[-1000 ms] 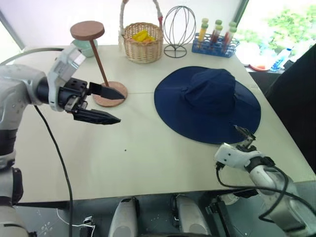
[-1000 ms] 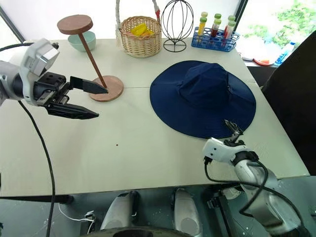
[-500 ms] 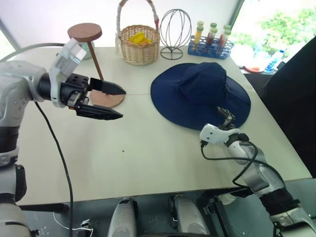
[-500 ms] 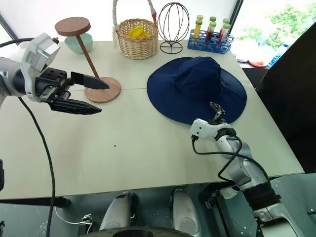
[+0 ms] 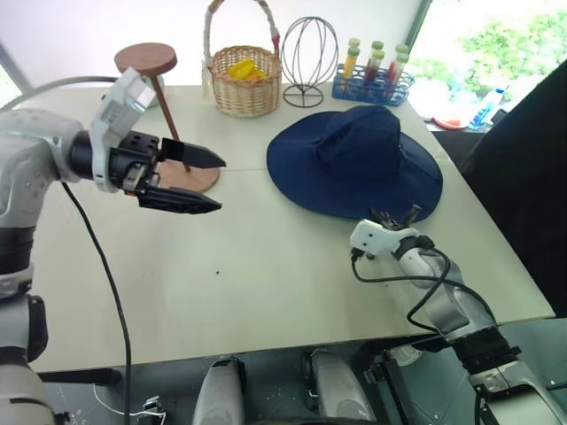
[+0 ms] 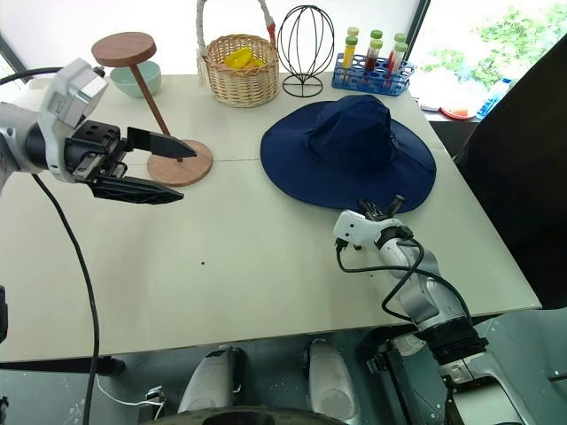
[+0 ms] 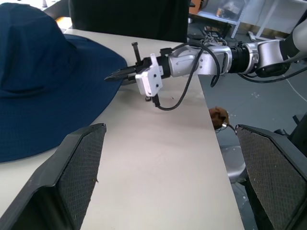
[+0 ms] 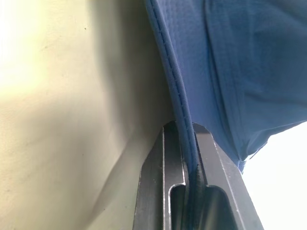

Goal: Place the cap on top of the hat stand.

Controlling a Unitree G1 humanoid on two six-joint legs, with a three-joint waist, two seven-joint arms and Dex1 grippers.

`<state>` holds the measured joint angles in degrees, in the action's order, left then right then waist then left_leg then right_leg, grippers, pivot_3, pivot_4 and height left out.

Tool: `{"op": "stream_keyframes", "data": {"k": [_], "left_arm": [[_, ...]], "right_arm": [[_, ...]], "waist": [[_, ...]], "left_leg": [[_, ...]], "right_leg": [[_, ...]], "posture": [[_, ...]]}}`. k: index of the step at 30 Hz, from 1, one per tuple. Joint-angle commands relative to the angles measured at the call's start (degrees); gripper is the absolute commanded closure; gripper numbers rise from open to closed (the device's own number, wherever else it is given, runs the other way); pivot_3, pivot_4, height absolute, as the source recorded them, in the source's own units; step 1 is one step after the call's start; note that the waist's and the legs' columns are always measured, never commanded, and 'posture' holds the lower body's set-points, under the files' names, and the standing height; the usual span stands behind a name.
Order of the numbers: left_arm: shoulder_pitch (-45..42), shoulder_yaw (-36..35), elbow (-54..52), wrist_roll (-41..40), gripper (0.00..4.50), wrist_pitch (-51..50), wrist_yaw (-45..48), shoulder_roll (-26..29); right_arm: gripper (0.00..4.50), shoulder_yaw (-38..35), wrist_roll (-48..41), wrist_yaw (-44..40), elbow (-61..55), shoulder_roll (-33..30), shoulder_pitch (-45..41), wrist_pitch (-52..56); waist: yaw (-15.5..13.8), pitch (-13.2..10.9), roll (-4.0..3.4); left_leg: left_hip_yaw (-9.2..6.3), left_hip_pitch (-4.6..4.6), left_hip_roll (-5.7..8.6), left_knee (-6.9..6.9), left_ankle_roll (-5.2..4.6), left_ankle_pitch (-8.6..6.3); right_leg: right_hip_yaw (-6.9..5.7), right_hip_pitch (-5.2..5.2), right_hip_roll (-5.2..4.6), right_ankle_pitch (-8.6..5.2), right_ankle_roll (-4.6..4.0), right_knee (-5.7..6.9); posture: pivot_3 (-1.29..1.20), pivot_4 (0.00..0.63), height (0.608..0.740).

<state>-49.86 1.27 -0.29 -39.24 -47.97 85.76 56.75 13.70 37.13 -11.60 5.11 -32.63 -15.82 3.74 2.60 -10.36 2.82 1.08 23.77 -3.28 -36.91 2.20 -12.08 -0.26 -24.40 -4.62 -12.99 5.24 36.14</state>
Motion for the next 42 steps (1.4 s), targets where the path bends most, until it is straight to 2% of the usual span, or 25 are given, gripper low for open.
{"op": "stream_keyframes", "data": {"k": [1, 8, 15, 20, 24, 27, 31, 36, 42], "left_arm": [[-1.4, -1.3, -0.6, 0.1, 0.0, 1.0, -0.4, -0.1], [-2.1, -1.4, 0.3, 0.8, 0.0, 1.6, -0.3, -0.3], [-0.9, -4.5, 0.4, -0.1, 0.0, 0.2, -2.8, 0.7], [2.8, -11.5, -1.4, -2.8, 0.0, -3.3, -7.6, 2.5], [6.4, -16.9, -3.7, -4.5, 0.0, -4.6, -11.0, 4.2], [7.6, -20.4, -4.7, -6.0, 0.0, -5.7, -13.6, 5.1], [9.1, -22.7, -5.6, -6.8, 0.0, -5.7, -15.8, 5.8], [10.8, -25.5, -6.8, -8.4, 0.0, -5.8, -18.3, 6.3], [13.7, -28.5, -8.1, -9.6, 0.0, -5.4, -20.4, 6.8]], "right_arm": [[4.44, 2.0, -0.5, -1.2, 1.9, 1.6, 1.4, -0.4], [4.44, 1.3, 0.2, -1.6, -0.2, 1.5, 1.7, 0.5], [4.44, -2.9, -1.4, -6.0, -10.7, -0.7, 0.0, 2.4], [4.44, -6.5, -2.5, -9.5, -17.1, -3.9, -5.6, 2.5], [4.44, -8.9, -4.6, -11.6, -17.8, -6.0, -12.9, 2.0], [4.44, -10.5, -7.1, -12.5, -13.3, -7.0, -22.6, 1.7], [4.44, -9.2, -7.8, -11.9, -3.7, -8.3, -34.0, -2.3], [4.44, -6.1, -6.2, -8.0, 13.9, -7.7, -48.9, -9.7], [4.44, -2.6, -5.5, -3.8, 34.8, -3.9, -64.6, -14.5]], "waist": [[0.0, 0.0, 0.0], [0.0, 0.0, 0.0], [-0.2, -0.2, -0.34], [-0.1, -0.4, -0.65], [-0.2, -0.4, -0.68], [-0.3, -0.5, -0.71], [-0.2, -0.5, -0.85], [0.0, -0.6, -0.87], [0.2, -0.6, -0.91]], "left_leg": [[0.0, -0.01, 0.0, 0.0, 0.0, 0.0], [0.02, -0.05, -0.05, 0.06, 0.0, 0.0], [0.03, 0.05, -0.04, 0.18, 0.0, 0.0], [0.04, 0.35, -0.03, 0.18, 0.0, 0.0], [0.05, 0.43, -0.03, 0.18, 0.0, 0.0], [0.05, 0.46, -0.03, 0.18, 0.0, 0.0], [0.08, 0.54, 0.0, 0.16, 0.0, 0.0], [0.13, 0.63, 0.01, 0.3, 0.0, 0.01], [0.21, 0.62, 0.01, 0.59, 0.04, 0.04]], "right_leg": [[0.0, 0.0, 0.0, 0.0, 0.0, 0.0], [0.0, 0.0, 0.05, 0.0, -0.01, 0.0], [0.0, -0.13, 0.05, -0.01, -0.02, -0.02], [0.02, -0.41, 0.06, 0.0, -0.01, 0.0], [0.03, -0.5, 0.07, 0.0, 0.0, 0.02], [0.03, -0.51, 0.06, 0.01, -0.03, 0.0], [0.03, -0.59, 0.02, 0.07, -0.11, -0.01], [0.07, -0.76, 0.02, 0.07, -0.11, -0.02], [0.15, -0.95, 0.03, 0.09, -0.09, -0.01]], "posture": [[0.0, 0.15, 0.74], [0.0, 0.15, 0.74], [0.0, 0.15, 0.74], [0.0, 0.15, 0.74], [0.0, 0.15, 0.74], [0.0, 0.15, 0.74], [0.0, 0.15, 0.74], [0.0, 0.15, 0.74], [0.0, 0.15, 0.74]]}}
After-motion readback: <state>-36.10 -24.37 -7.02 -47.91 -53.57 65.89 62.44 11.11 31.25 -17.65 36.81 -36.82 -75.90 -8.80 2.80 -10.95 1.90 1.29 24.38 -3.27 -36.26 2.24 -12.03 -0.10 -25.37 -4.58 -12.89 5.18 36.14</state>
